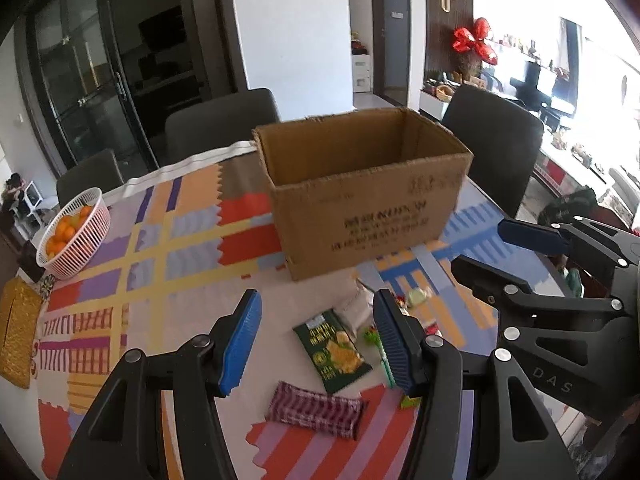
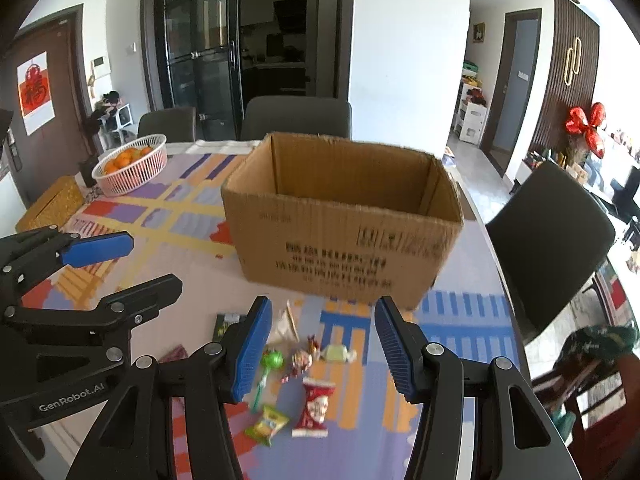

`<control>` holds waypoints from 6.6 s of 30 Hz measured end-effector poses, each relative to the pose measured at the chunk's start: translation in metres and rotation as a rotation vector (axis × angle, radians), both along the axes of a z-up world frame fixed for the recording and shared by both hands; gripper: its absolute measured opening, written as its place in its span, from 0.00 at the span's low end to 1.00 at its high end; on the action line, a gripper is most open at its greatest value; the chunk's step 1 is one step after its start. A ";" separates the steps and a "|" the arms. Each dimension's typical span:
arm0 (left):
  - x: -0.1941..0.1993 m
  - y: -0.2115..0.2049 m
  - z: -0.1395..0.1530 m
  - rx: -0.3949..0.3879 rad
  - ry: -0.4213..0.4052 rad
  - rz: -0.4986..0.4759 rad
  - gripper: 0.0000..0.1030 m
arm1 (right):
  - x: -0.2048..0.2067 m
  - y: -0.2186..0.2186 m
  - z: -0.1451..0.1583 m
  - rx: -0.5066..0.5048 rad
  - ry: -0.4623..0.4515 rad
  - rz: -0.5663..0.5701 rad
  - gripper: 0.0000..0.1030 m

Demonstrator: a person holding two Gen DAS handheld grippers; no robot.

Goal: Organize snacks
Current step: 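Move both grippers back toward the remaining snacks, then grasp the green lollipop with the left gripper while the right gripper grasps the red-white candy, then carry the lollipop and red-white candy into the box and open both grippers, then withdraw both grippers from the box back toward the snacks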

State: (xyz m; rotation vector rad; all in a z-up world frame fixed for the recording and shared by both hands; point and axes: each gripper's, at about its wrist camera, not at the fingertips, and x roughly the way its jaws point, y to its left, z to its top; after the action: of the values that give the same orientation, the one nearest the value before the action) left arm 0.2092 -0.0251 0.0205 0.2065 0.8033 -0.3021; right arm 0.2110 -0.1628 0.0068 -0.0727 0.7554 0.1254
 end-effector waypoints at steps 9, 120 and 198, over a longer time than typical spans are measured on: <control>-0.022 -0.007 -0.025 0.007 0.029 -0.045 0.56 | -0.019 -0.006 -0.029 0.017 0.067 -0.014 0.53; 0.033 -0.030 -0.120 -0.054 0.284 0.060 0.26 | 0.037 -0.021 -0.142 0.090 0.364 -0.022 0.22; 0.155 -0.025 0.041 -0.077 0.000 0.152 0.57 | 0.157 -0.048 0.033 0.088 0.055 -0.073 0.38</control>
State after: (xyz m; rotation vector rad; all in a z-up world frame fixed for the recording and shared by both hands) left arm 0.3647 -0.0500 0.0612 0.0729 0.8008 -0.1893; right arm 0.3676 -0.2107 0.0398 0.0426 0.8058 0.0910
